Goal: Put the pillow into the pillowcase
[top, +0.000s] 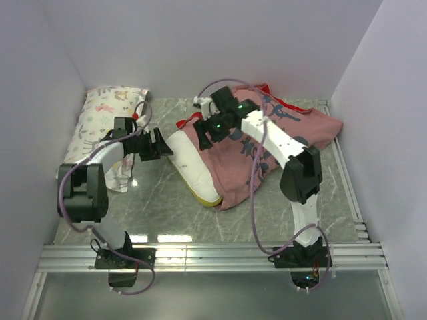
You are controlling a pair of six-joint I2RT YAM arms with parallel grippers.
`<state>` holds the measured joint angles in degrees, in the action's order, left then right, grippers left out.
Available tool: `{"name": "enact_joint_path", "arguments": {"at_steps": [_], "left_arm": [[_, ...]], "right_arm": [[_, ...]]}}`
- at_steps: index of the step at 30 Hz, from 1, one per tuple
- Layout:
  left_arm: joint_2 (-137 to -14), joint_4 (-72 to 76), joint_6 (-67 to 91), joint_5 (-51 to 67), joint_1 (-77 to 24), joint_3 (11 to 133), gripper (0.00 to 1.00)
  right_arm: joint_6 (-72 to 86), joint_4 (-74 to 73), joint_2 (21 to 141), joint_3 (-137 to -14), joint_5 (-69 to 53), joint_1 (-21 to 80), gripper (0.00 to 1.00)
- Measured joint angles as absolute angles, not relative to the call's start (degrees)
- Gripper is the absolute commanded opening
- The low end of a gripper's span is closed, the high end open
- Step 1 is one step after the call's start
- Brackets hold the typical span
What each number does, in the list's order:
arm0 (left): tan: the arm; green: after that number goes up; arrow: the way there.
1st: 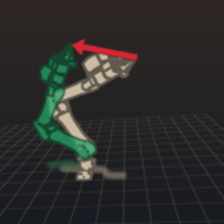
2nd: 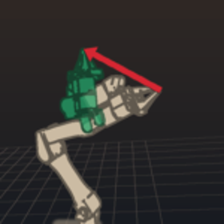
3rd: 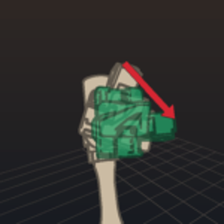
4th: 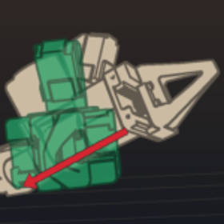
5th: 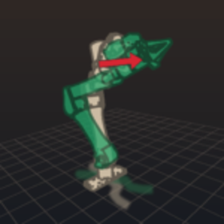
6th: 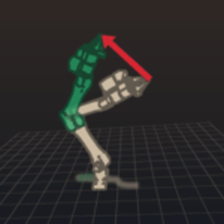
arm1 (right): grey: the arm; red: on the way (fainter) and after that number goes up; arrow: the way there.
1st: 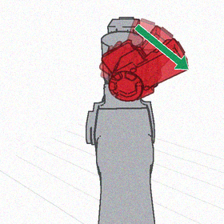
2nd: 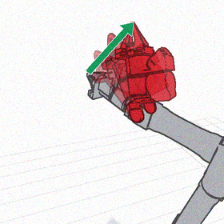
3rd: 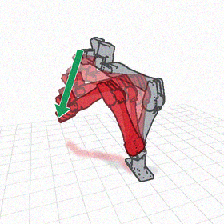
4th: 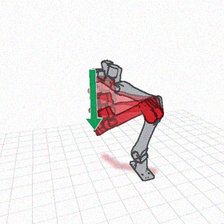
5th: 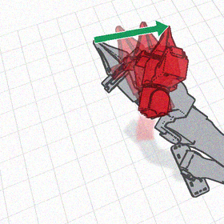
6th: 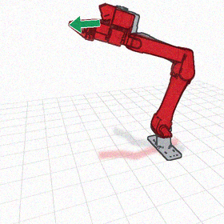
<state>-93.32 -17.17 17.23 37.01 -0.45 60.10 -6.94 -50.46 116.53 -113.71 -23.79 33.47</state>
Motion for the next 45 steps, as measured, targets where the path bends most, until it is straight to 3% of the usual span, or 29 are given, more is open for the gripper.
{"name": "enact_joint_path", "arguments": {"at_steps": [4, 5, 10, 14, 19, 22, 24, 26, 29, 36, 45], "left_arm": [[-100.0, -16.2, 19.2, 37.2, -0.3, 60.7, 0.88], [-101.0, -15.7, 19.9, 37.9, -0.3, 60.7, 0.90], [-106.0, -10.7, 24.4, 42.1, -0.7, 60.9, 0.89], [-109.4, -9.3, 26.5, 46.0, -1.8, 62.0, 0.72], [-109.9, -9.5, 25.6, 46.8, -3.4, 62.3, 0.48], [-109.9, -10.9, 23.1, 46.8, -3.4, 62.7, 0.30], [-109.9, -11.9, 21.4, 47.0, -3.5, 63.0, 0.25], [-109.9, -13.6, 18.5, 47.1, -3.6, 63.7, 0.15], [-110.2, -17.8, 13.1, 46.6, -4.3, 66.1, 0.07], [-111.0, -22.3, 5.6, 46.1, -5.4, 68.0, 0.05], [-109.3, -20.9, 5.1, 46.2, -5.7, 65.5, 0.04]], "right_arm": [[-4.6, -47.9, 119.5, -111.3, -17.5, 36.9, 0.73], [-4.3, -47.7, 120.3, -111.1, -16.4, 37.2, 0.68], [-0.7, -43.7, 121.0, -102.8, -17.7, 37.2, 0.65], [1.8, -34.6, 118.0, -89.5, -26.2, 36.6, 0.65], [2.3, -31.9, 111.4, -84.6, -37.7, 39.4, 0.67], [2.5, -34.9, 111.0, -88.7, -46.0, 42.4, 0.71], [3.1, -36.9, 111.0, -92.7, -48.8, 42.7, 0.73], [4.0, -38.0, 111.0, -98.9, -48.2, 40.6, 0.74], [3.9, -37.4, 111.3, -108.0, -41.3, 34.6, 0.76], [-0.6, -34.1, 120.7, -124.9, -21.1, 26.9, 0.80], [-0.9, -32.6, 132.7, -124.4, -17.3, 32.6, 0.84]]}}
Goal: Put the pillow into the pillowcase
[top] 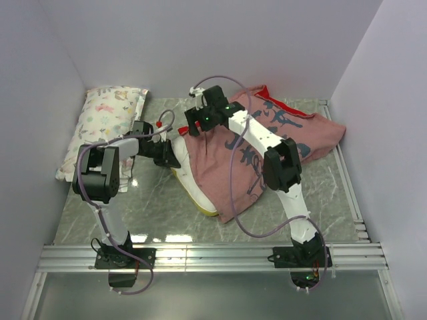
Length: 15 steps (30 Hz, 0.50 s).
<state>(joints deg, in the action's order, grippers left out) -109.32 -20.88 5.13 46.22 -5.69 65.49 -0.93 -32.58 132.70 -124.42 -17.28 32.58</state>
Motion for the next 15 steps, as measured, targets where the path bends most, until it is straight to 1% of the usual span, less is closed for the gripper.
{"name": "enact_joint_path", "arguments": {"at_steps": [3, 5, 6, 7, 9, 10, 11, 12, 15], "left_arm": [[-108.7, -20.2, 5.1, 46.2, -5.7, 64.8, 0.04], [-108.2, -19.6, 5.1, 46.2, -5.8, 64.2, 0.02], [-108.0, -19.3, 5.2, 46.2, -5.8, 63.9, 0.02], [-107.7, -19.0, 5.2, 46.2, -5.8, 63.6, 0.01], [-107.3, -18.2, 5.3, 46.1, -5.8, 63.0, 0.01], [-107.0, -17.7, 5.4, 46.1, -5.8, 62.7, 0.00], [-106.7, -17.2, 5.5, 46.2, -5.8, 62.3, 0.00], [-106.5, -16.7, 5.7, 46.3, -5.8, 62.0, 0.00], [-104.9, -14.4, 7.2, 47.0, -5.8, 60.9, 0.01]], "right_arm": [[-1.0, -32.0, 133.7, -124.2, -14.9, 34.3, 0.82], [-1.0, -31.5, 134.3, -124.6, -13.3, 35.2, 0.74], [-0.9, -31.2, 134.9, -125.2, -12.6, 35.5, 0.67], [-0.9, -31.1, 135.5, -125.9, -12.1, 35.7, 0.48], [-0.8, -30.6, 136.5, -126.2, -12.0, 35.7, 0.27], [-0.4, -30.8, 136.8, -126.2, -12.6, 35.6, 0.10], [0.1, -30.8, 136.9, -126.2, -13.5, 35.5, 0.03], [1.0, -30.8, 137.0, -126.2, -15.1, 35.4, 0.00], [5.5, -29.3, 136.7, -125.6, -22.9, 34.9, 0.00]]}}
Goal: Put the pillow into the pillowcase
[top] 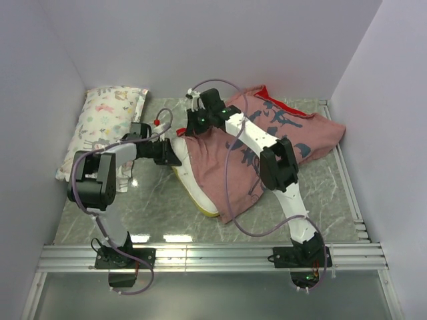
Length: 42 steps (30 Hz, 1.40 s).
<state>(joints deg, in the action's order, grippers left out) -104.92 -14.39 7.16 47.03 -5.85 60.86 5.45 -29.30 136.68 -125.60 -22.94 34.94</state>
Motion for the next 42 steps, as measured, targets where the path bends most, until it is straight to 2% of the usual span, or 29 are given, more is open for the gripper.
{"name": "enact_joint_path", "arguments": {"at_steps": [4, 7, 15, 18, 19, 22, 23, 24, 27, 33, 37, 39, 42], "left_arm": [[-100.8, -5.8, 14.0, 50.2, -5.8, 57.3, 0.00], [-97.2, 6.2, 24.0, 53.6, -5.9, 53.8, 0.01], [-94.5, 43.7, 56.9, 58.4, -6.0, 46.0, 0.01], [-94.4, 51.6, 64.2, 58.2, -6.0, 42.4, 0.09], [-94.2, 51.9, 64.9, 57.6, -6.0, 41.2, 0.16], [-92.9, 47.5, 63.9, 55.1, -6.2, 37.1, 0.32], [-92.3, 43.7, 62.5, 54.0, -6.5, 36.5, 0.34], [-92.1, 40.4, 61.0, 53.3, -6.7, 36.4, 0.38], [-92.0, 27.6, 53.8, 51.5, -7.3, 38.0, 0.53], [-88.7, 0.6, 33.1, 51.0, -7.7, 43.5, 0.66], [-84.2, -14.6, 17.2, 51.1, -7.2, 48.2, 0.64], [-83.4, -20.3, 9.8, 50.6, -6.3, 51.4, 0.63], [-83.4, -25.5, -0.4, 46.8, -4.7, 56.9, 0.62]], "right_arm": [[18.6, -19.8, 131.2, -117.1, -35.1, 34.2, 0.00], [30.9, -10.3, 126.1, -111.8, -41.1, 34.1, 0.00], [61.0, 16.0, 115.1, -95.9, -46.6, 34.4, 0.00], [62.6, 16.6, 113.8, -93.3, -46.9, 35.6, 0.00], [61.6, 15.6, 113.8, -93.2, -47.1, 35.9, 0.00], [55.1, 7.5, 113.8, -93.4, -47.4, 36.2, 0.30], [51.4, 2.4, 113.8, -94.1, -48.1, 36.2, 0.36], [47.8, -2.3, 113.8, -95.0, -48.4, 36.2, 0.52], [36.1, -14.5, 113.1, -96.3, -47.4, 35.5, 0.62], [17.9, -32.3, 100.1, -86.6, -35.9, 27.0, 0.61], [10.2, -38.5, 89.3, -76.7, -24.3, 22.6, 0.61], [7.7, -41.7, 88.6, -74.1, -21.0, 23.4, 0.62], [5.6, -44.8, 94.6, -72.9, -18.2, 23.9, 0.62]]}}
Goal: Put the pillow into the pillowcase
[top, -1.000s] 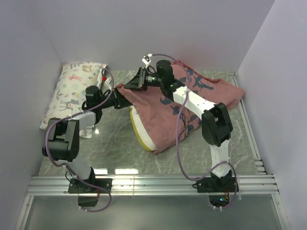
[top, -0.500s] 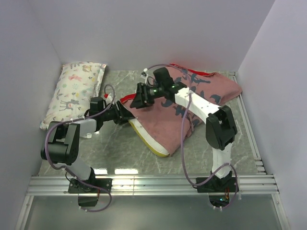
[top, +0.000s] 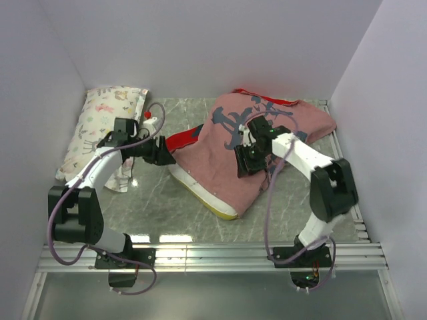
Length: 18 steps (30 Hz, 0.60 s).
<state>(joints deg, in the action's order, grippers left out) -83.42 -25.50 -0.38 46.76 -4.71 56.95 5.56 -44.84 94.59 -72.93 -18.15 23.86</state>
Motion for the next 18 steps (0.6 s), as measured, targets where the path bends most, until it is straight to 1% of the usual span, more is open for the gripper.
{"name": "enact_joint_path", "arguments": {"at_steps": [4, 7, 10, 12, 15, 18], "left_arm": [[-84.2, -27.0, -10.8, 40.4, -4.1, 61.8, 0.63], [-86.7, -27.2, -17.6, 36.7, -4.2, 63.7, 0.65], [-90.1, -26.9, -22.1, 33.7, -4.6, 63.7, 0.66], [-91.8, -25.7, -24.2, 32.0, -5.6, 63.7, 0.67], [-92.8, -22.6, -27.9, 30.1, -7.6, 63.7, 0.68], [-92.8, -16.5, -33.8, 28.2, -9.6, 62.1, 0.70]], "right_arm": [[5.0, -45.4, 105.6, -74.1, -18.1, 20.6, 0.61], [4.8, -48.8, 110.1, -80.4, -19.5, 16.8, 0.61], [3.1, -50.5, 112.0, -87.6, -18.5, 13.5, 0.62], [1.0, -50.4, 112.9, -92.9, -17.3, 11.7, 0.66], [-2.3, -49.5, 112.2, -96.2, -16.4, 9.8, 0.81], [-5.6, -50.2, 109.2, -94.6, -16.1, 7.7, 0.82]]}}
